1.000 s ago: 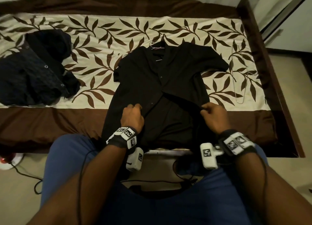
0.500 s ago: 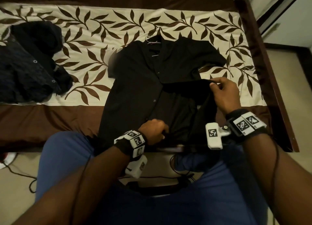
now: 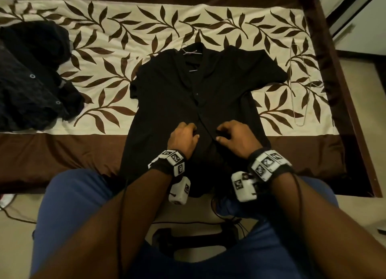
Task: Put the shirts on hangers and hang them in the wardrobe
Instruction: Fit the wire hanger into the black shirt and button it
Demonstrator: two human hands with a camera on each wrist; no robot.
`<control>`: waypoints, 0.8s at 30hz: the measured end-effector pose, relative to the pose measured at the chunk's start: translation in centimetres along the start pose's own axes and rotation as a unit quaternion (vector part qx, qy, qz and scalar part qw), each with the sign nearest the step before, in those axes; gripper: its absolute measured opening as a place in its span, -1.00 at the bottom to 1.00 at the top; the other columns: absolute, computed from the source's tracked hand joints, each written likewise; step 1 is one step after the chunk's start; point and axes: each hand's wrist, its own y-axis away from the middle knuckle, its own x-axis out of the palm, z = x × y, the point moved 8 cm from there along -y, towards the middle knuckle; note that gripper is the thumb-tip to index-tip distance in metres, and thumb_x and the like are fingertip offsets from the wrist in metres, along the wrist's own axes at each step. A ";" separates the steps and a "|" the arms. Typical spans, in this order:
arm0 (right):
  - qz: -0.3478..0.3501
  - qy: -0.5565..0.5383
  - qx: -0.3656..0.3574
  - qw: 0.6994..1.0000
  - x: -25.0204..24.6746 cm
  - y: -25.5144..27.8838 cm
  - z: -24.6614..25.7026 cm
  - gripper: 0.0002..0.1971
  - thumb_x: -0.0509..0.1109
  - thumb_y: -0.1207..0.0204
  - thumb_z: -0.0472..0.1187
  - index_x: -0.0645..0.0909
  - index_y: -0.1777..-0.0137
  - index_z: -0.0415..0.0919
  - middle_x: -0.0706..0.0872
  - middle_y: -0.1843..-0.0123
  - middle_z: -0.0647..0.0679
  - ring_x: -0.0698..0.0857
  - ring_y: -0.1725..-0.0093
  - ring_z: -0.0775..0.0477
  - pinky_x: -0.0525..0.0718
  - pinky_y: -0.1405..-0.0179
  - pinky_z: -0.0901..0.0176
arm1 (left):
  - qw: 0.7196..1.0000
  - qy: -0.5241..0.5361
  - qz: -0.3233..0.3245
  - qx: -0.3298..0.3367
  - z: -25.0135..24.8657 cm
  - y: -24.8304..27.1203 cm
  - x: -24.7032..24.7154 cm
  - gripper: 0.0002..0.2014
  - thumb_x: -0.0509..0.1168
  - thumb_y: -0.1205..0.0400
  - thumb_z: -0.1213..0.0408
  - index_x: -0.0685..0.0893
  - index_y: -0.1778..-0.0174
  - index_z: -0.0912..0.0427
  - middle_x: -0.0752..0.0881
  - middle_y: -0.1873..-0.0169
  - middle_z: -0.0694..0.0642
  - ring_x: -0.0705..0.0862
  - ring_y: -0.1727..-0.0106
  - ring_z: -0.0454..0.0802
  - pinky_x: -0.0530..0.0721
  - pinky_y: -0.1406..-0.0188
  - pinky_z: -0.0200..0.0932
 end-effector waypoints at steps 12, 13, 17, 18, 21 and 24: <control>-0.109 0.096 0.027 0.989 2.5 -3.2 1.3 -0.75 0.32 -0.61 -0.06 0.69 -0.08 -0.22 0.63 -0.09 -0.17 0.60 -0.14 -0.18 0.61 0.12 0.03 | 1.000 -0.015 0.010 -0.007 1.1 -2.5 0.1 -0.92 0.35 -0.67 0.27 0.62 0.04 0.21 0.67 -0.01 0.21 0.69 -0.03 0.22 0.60 0.07 0.00; -0.117 0.068 0.033 0.990 2.3 -3.2 1.1 -0.78 0.32 -0.61 -0.08 0.69 -0.04 -0.22 0.63 -0.05 -0.17 0.62 -0.10 -0.17 0.64 0.12 0.01 | 1.000 0.005 0.010 -0.020 1.4 -2.5 0.0 -0.92 0.34 -0.67 0.27 0.62 0.07 0.21 0.70 0.01 0.20 0.70 -0.03 0.22 0.59 0.06 0.01; -0.110 -0.009 0.054 0.992 2.4 -3.6 0.7 -0.83 0.39 -0.58 -0.08 0.69 0.01 -0.17 0.69 0.02 -0.12 0.68 -0.01 -0.14 0.63 0.07 0.06 | 0.997 0.056 0.019 -0.051 2.3 -2.2 -0.3 -0.99 0.37 -0.63 0.29 0.66 0.09 0.12 0.76 0.06 0.14 0.71 -0.05 0.18 0.50 0.07 -0.10; -0.106 -0.010 0.059 0.993 2.5 -3.6 0.6 -0.79 0.43 -0.57 -0.01 0.69 -0.02 -0.14 0.71 0.04 -0.08 0.69 0.01 -0.12 0.66 0.06 0.05 | 0.997 0.056 0.023 -0.053 2.4 -2.2 -0.2 -0.97 0.39 -0.62 0.28 0.69 0.06 0.10 0.76 0.04 0.14 0.71 -0.08 0.17 0.48 0.05 -0.13; -0.083 0.041 0.060 0.994 2.9 -3.8 0.6 -0.66 0.47 -0.55 0.09 0.68 -0.17 -0.13 0.70 -0.05 -0.09 0.68 -0.05 -0.12 0.70 0.01 0.00 | 0.998 0.014 0.044 -0.031 2.0 -2.3 0.1 -0.83 0.41 -0.63 0.22 0.72 -0.12 0.08 0.73 -0.10 0.16 0.68 -0.19 0.18 0.53 -0.05 -0.08; -0.102 0.037 0.037 0.993 2.7 -3.5 0.8 -0.80 0.40 -0.62 -0.04 0.73 -0.08 -0.13 0.70 -0.05 -0.14 0.69 -0.06 -0.19 0.60 0.09 0.09 | 0.998 -0.025 0.059 -0.010 1.4 -2.5 0.2 -0.81 0.40 -0.64 0.24 0.72 -0.16 0.12 0.66 -0.18 0.22 0.65 -0.23 0.24 0.60 -0.16 0.02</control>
